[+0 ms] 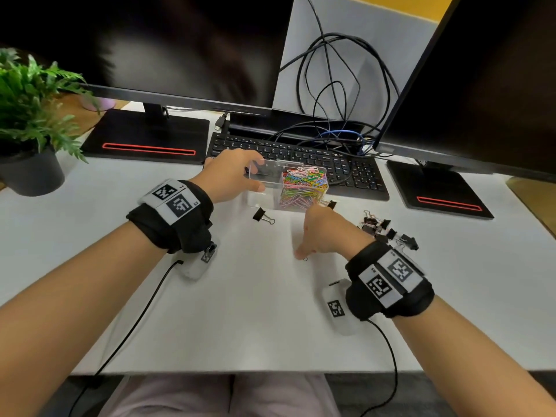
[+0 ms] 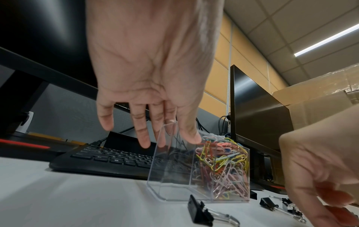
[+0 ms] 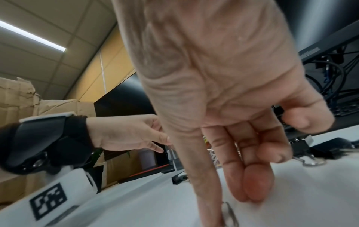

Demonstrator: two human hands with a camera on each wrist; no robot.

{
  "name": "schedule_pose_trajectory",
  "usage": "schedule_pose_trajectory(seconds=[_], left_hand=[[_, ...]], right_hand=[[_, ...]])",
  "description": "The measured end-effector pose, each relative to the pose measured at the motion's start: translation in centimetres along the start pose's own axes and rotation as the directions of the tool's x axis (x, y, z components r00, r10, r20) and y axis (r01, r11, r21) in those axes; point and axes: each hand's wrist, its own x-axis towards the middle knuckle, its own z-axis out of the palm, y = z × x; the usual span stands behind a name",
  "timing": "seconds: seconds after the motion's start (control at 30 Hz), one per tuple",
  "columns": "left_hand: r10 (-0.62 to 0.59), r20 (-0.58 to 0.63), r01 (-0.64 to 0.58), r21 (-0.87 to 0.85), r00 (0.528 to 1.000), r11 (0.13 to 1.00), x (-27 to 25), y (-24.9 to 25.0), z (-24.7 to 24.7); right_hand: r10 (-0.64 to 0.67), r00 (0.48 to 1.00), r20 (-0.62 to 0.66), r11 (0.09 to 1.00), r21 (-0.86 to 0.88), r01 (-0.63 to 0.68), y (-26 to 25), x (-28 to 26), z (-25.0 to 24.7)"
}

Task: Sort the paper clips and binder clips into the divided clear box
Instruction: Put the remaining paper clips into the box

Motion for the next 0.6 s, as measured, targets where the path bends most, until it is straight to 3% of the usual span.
schedule_pose_trajectory(seconds=[0.3, 0.47, 0.6], left_hand=[[-0.001, -0.009, 0.001, 0.009, 1.0, 1.0, 0.0, 0.0, 0.1], [-0.005, -0.009, 0.005, 0.013, 1.0, 1.0, -0.1, 0.2, 0.0], [-0.001, -0.004, 0.001, 0.015, 1.0, 1.0, -0.1, 0.2, 0.0]], right_hand=[[-0.043, 0.999, -0.021, 0.998, -0.047, 0.042, -1.0, 0.2, 0.3], [-0.07, 0.995, -0.072, 0.998, -0.006, 0.07, 0.2, 0.6, 0.7], [-0.018, 0.996, -0.091, 0.997, 0.069, 0.024, 2.1, 0.3, 0.0]])
